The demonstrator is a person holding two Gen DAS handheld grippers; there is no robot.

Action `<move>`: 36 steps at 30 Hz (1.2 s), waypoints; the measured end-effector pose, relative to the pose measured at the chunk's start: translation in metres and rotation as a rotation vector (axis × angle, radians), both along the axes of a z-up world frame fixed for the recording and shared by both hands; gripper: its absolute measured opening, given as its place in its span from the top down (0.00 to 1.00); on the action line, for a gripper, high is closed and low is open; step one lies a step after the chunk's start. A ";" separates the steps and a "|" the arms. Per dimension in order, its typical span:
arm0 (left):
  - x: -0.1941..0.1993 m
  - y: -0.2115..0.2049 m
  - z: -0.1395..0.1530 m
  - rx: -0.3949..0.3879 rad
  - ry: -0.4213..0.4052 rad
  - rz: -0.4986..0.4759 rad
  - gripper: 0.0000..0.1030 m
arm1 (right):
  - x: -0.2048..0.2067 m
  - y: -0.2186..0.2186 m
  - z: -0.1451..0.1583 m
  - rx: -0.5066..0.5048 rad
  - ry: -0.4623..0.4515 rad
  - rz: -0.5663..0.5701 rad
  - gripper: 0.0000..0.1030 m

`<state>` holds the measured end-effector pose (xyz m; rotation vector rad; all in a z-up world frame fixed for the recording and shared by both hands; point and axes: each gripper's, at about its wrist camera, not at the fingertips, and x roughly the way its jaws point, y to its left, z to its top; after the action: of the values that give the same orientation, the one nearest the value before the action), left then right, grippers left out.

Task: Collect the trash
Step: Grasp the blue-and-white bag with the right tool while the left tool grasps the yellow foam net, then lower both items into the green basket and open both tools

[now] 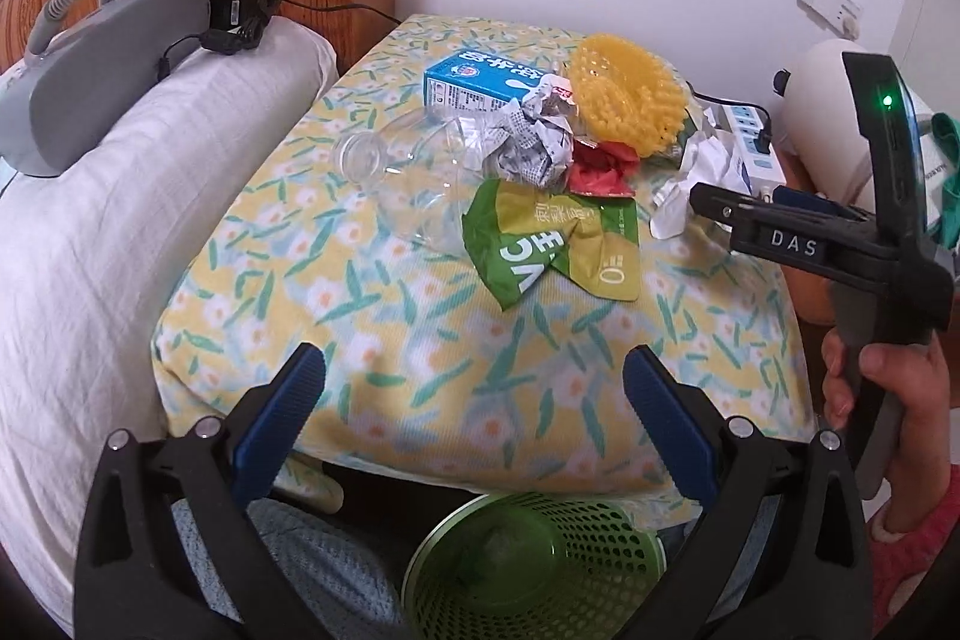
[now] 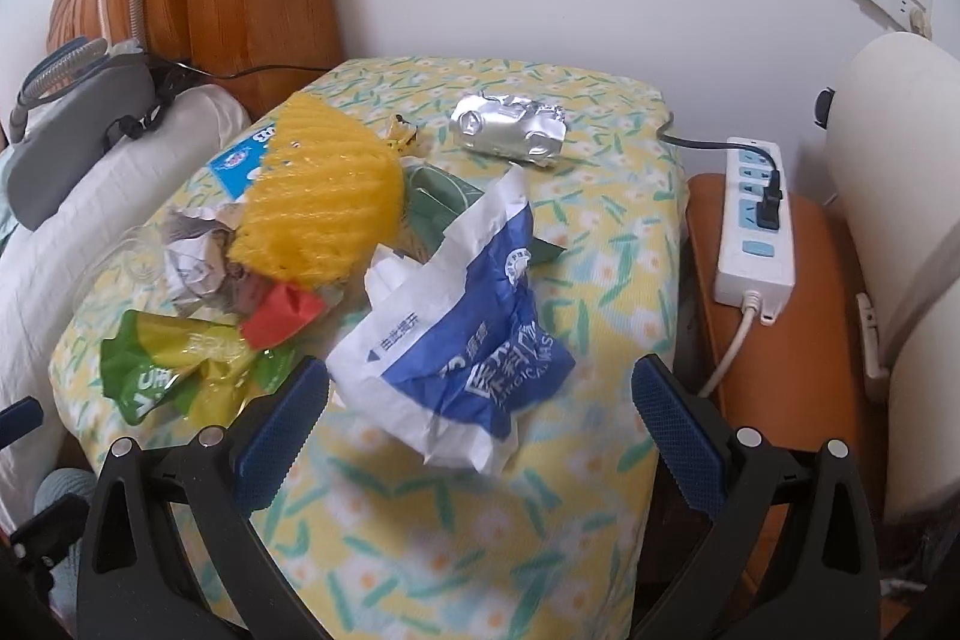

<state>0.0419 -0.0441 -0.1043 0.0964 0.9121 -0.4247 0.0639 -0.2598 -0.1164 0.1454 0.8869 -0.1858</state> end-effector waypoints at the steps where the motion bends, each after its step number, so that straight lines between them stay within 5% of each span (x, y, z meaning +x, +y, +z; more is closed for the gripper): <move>1: 0.001 -0.001 0.000 -0.001 0.001 0.001 0.08 | 0.000 0.000 -0.001 0.004 -0.006 0.006 0.04; 5: 0.002 -0.006 0.001 0.004 -0.006 0.000 0.08 | -0.002 -0.001 0.000 0.039 -0.023 0.051 0.26; 10: 0.002 -0.011 0.009 0.003 -0.036 -0.005 0.08 | -0.009 0.005 0.005 0.035 -0.035 0.067 0.37; 12: 0.002 -0.014 0.013 0.000 -0.050 -0.008 0.08 | -0.013 0.005 0.008 0.051 -0.038 0.074 0.51; 29: 0.055 -0.090 0.049 -0.023 -0.102 -0.098 0.08 | -0.063 0.007 0.018 0.065 -0.058 0.045 0.52; 34: 0.073 -0.121 0.044 0.008 -0.111 -0.133 0.23 | -0.080 0.012 0.013 0.116 -0.054 0.067 0.52; 36: 0.081 -0.132 0.037 0.019 -0.093 -0.150 0.37 | -0.083 0.015 0.011 0.120 -0.061 0.079 0.52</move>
<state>0.1228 -0.1762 -0.0677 0.2019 0.8200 -0.5466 -0.0194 -0.2451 -0.1049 0.2259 0.8421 -0.0538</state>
